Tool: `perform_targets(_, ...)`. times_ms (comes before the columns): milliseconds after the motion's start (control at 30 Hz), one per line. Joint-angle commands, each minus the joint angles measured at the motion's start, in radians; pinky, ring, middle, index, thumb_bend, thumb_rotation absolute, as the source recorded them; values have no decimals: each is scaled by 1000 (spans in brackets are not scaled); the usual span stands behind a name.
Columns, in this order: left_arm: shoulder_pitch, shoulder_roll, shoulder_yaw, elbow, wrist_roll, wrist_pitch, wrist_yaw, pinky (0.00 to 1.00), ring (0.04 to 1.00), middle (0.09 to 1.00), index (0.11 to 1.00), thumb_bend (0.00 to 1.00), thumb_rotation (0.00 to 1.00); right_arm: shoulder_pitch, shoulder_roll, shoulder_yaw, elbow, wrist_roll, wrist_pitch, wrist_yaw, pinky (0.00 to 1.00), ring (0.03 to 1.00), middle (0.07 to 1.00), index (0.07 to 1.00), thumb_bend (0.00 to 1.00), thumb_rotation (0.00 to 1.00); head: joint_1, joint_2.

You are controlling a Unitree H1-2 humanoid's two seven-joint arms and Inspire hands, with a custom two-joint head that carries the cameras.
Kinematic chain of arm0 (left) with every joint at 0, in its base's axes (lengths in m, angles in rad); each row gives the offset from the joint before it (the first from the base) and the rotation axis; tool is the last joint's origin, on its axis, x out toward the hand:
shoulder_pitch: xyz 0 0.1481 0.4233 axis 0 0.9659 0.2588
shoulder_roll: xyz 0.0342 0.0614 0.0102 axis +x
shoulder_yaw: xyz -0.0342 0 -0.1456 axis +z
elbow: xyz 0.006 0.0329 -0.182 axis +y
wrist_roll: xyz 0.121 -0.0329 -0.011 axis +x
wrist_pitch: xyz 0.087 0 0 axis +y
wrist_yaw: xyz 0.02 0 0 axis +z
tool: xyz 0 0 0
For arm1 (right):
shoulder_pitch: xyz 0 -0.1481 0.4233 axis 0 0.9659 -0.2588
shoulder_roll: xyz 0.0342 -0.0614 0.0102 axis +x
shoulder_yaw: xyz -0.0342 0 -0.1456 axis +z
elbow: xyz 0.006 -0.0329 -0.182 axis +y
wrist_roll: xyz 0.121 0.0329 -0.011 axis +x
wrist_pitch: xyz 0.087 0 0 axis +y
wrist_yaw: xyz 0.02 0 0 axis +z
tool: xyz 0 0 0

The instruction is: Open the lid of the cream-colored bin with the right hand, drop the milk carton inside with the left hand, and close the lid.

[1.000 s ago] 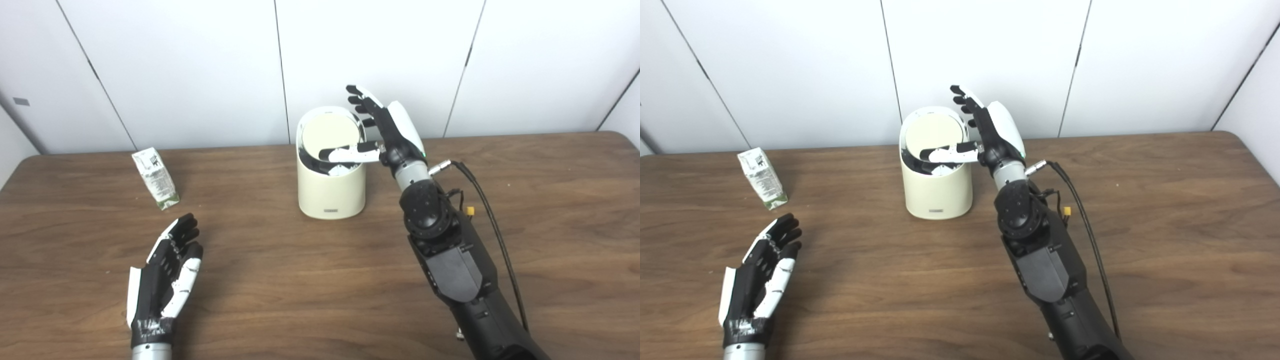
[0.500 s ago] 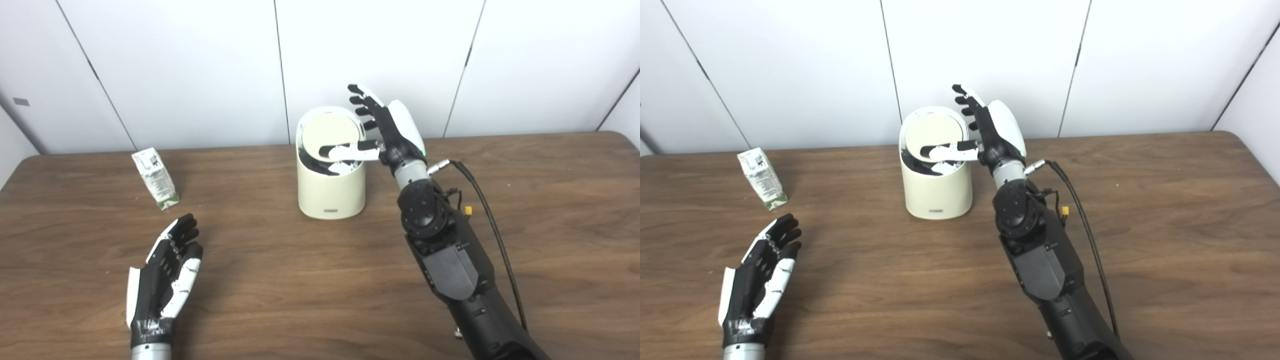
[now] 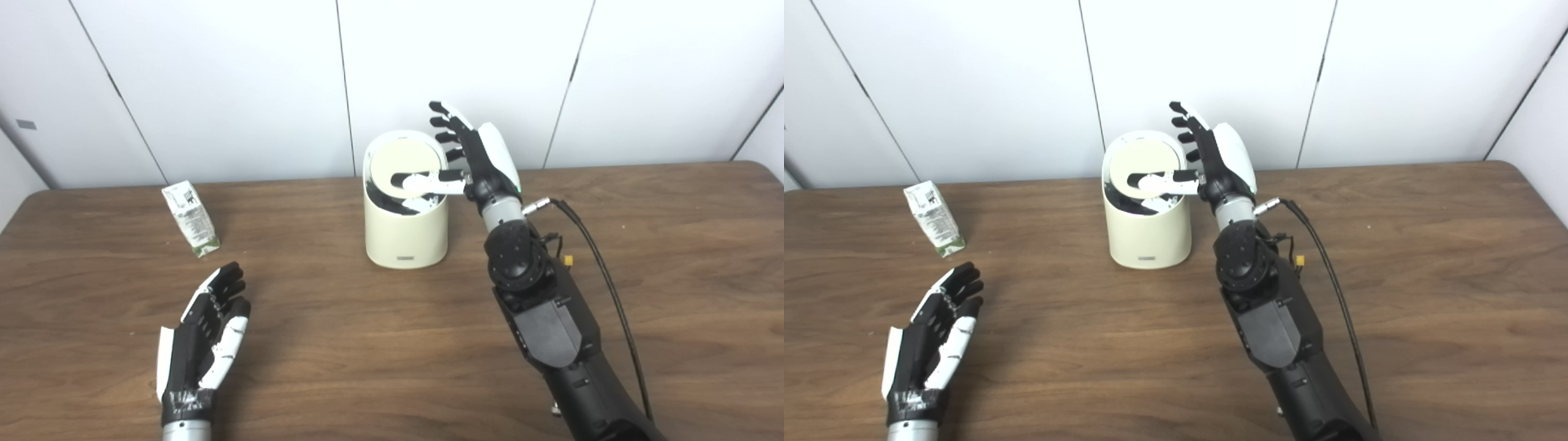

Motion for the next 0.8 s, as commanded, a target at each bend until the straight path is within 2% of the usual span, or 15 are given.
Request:
perform_targets(0,31,-17,-11,21,-3,-9,9,797,829,845,866,565,615,-50,-4,6,-14,-14,-53,-25,663,792,839,873,806,298,0,1)
perform_targets(400,34,-18,-11,14,-11,3,6,796,836,847,868,561,574,-38,-5,12,10,-16,-80,-52,703,799,831,866,794,250,4,0)
perform_targets(633,37,-18,-11,13,-10,-2,5,793,831,849,866,561,571,-18,12,15,4,-31,-59,-80,757,823,832,860,749,183,5,3)
perform_targets(767,37,-15,-12,14,-6,-8,5,787,832,851,868,552,577,-10,14,28,5,-53,-80,-115,757,813,818,870,764,135,2,1)
